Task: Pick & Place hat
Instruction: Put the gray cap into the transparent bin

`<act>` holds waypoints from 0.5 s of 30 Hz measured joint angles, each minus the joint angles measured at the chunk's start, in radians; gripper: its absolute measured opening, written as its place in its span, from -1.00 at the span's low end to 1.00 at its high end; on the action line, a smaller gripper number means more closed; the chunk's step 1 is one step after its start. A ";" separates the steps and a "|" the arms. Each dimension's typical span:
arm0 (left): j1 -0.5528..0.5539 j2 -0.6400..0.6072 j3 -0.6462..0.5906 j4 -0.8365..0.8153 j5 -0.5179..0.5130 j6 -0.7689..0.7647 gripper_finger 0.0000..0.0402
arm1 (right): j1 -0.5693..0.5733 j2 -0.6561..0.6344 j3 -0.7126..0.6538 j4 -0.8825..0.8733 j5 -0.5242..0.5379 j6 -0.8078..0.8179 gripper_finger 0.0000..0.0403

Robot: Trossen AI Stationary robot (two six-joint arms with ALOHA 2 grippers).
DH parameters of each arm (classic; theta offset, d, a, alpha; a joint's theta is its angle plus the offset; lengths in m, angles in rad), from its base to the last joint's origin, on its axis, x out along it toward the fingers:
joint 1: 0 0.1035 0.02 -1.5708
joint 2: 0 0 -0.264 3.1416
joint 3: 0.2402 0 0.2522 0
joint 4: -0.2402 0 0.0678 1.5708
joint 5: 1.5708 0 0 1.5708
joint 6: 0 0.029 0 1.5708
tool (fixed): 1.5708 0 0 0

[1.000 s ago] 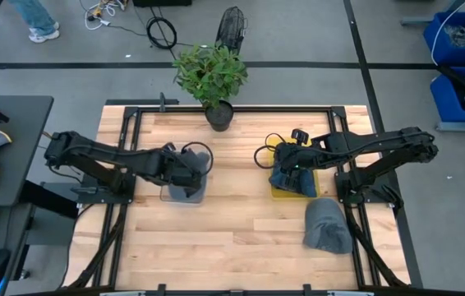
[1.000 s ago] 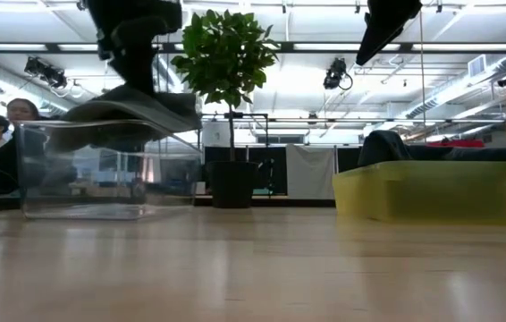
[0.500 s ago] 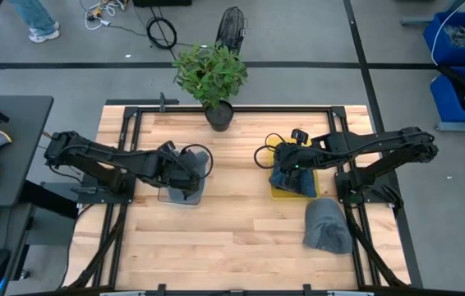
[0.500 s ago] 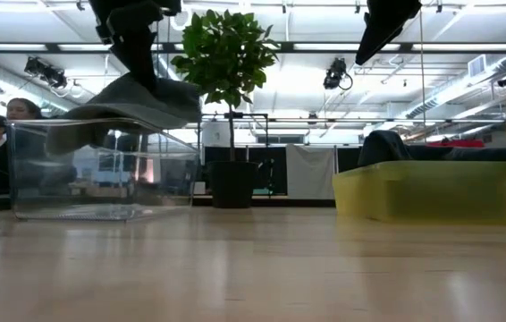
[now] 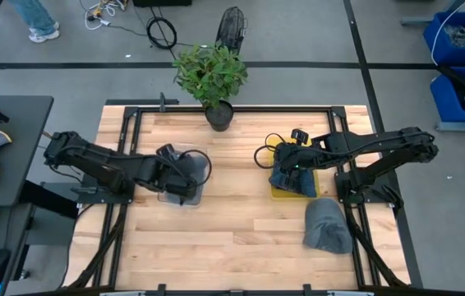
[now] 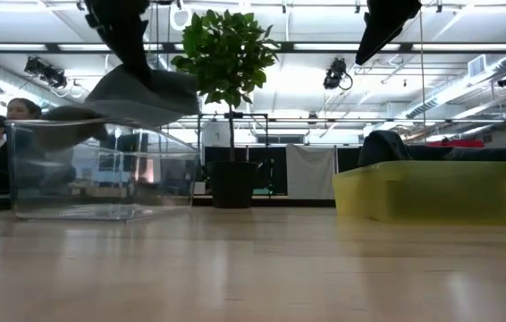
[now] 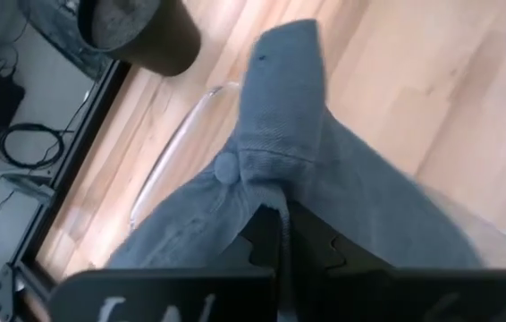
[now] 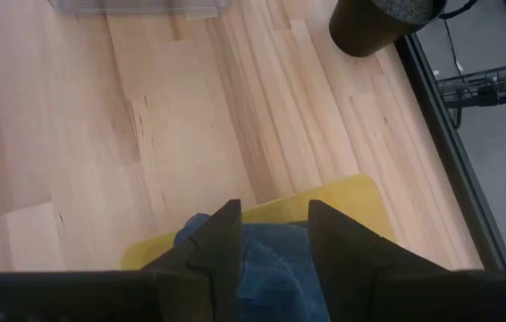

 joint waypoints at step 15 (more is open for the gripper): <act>-0.059 0.000 -0.054 0.124 -0.061 -0.079 -0.95 | 0.000 0.000 0.000 0.000 0.000 -0.002 -0.33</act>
